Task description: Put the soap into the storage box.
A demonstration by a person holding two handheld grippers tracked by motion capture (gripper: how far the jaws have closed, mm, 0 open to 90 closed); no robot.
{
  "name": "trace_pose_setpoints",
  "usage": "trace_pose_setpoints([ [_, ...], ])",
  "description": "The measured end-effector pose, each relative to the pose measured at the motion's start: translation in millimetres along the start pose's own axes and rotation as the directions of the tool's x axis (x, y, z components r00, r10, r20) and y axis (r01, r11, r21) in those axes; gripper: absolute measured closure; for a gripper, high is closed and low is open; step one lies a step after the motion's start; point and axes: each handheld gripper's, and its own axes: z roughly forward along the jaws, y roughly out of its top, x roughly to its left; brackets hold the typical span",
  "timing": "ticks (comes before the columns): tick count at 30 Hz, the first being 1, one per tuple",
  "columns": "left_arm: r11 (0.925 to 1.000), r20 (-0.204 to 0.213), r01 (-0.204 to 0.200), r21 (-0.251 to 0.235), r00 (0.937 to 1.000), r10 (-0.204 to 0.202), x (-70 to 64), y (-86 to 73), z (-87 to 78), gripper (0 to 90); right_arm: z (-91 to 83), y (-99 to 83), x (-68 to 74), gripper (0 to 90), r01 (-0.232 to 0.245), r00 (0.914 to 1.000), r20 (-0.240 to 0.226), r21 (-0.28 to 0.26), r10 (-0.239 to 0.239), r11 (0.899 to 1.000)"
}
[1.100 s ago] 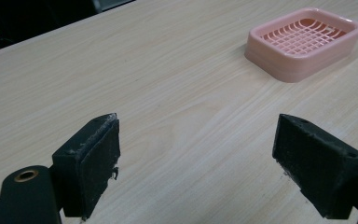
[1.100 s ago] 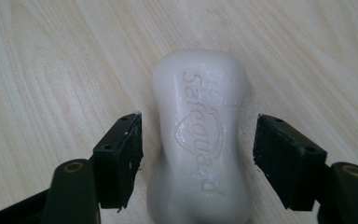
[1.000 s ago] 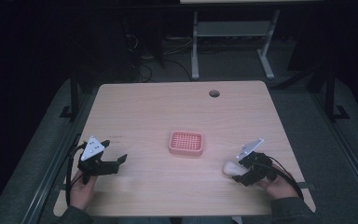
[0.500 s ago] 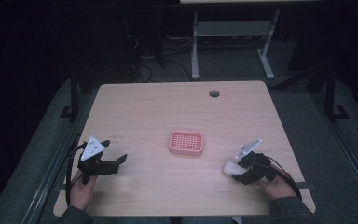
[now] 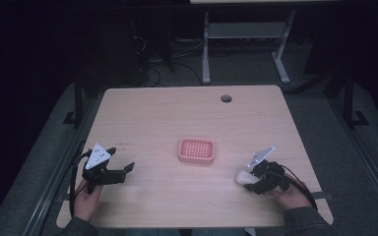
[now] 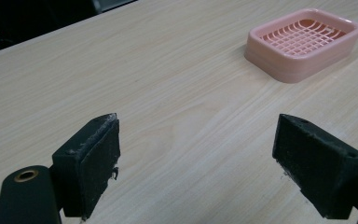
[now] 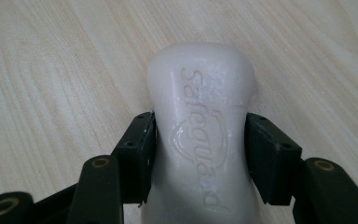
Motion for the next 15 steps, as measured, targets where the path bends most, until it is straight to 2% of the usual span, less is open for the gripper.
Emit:
trace_pose_setpoints([
  [8,1.0000,-0.001,0.003,-0.005,1.0000,-0.003,0.1,0.1,-0.4,14.3,-0.7,0.0,0.1,47.9,0.022,0.9997,-0.014,0.001,-0.022,1.000],
  [15,0.9999,-0.002,0.008,-0.008,1.0000,-0.008,0.1,0.3,-1.0,14.3,-4.0,-1.3,2.9,48.2,0.037,0.9993,0.009,0.008,-0.037,0.999],
])
